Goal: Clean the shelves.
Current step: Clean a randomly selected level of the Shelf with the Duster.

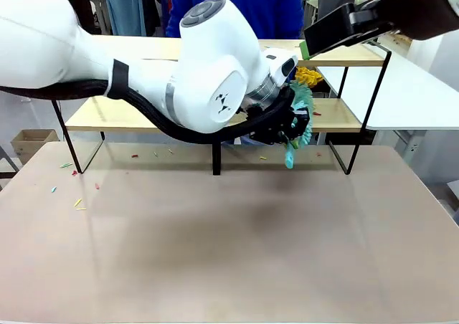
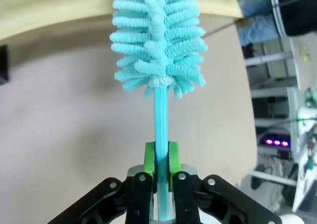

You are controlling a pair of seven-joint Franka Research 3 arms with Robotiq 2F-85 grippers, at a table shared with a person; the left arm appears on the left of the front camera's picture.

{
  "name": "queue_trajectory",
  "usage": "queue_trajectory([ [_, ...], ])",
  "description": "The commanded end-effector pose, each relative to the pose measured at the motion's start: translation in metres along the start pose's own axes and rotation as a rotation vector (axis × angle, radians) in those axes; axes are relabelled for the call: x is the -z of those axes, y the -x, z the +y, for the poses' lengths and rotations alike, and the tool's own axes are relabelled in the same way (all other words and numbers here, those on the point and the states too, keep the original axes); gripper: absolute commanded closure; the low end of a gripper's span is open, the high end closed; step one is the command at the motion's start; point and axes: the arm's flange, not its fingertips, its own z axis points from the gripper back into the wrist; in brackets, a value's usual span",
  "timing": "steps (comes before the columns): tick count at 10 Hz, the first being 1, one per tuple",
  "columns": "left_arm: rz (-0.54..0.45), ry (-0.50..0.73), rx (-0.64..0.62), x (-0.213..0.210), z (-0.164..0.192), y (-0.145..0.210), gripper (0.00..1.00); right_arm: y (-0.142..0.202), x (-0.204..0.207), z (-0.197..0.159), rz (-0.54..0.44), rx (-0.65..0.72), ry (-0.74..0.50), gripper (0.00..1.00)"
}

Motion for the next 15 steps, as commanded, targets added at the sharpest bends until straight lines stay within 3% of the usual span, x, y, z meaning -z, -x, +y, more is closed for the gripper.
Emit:
queue_trajectory([
  [1,0.092,0.087,0.020,-0.022,0.017,-0.013,0.88,-0.001,0.000,0.001,-0.001,0.009,-0.006,0.00],
  [2,0.118,0.113,0.024,-0.026,0.019,-0.014,0.88,-0.001,0.000,0.001,-0.001,0.009,-0.006,0.00],
  [4,0.382,0.210,0.127,-0.038,0.028,-0.017,0.88,-0.001,0.000,0.001,-0.001,0.009,-0.006,0.00],
  [6,0.493,0.259,0.173,-0.053,0.039,-0.021,0.88,-0.001,0.000,0.001,-0.001,0.009,-0.006,0.00],
  [9,0.406,0.211,0.148,-0.085,0.053,-0.020,0.88,-0.001,0.000,0.001,-0.001,0.009,-0.006,0.00],
  [15,0.489,0.283,0.205,-0.120,0.055,-0.010,0.88,-0.001,0.000,0.001,-0.001,0.009,-0.006,0.00],
])
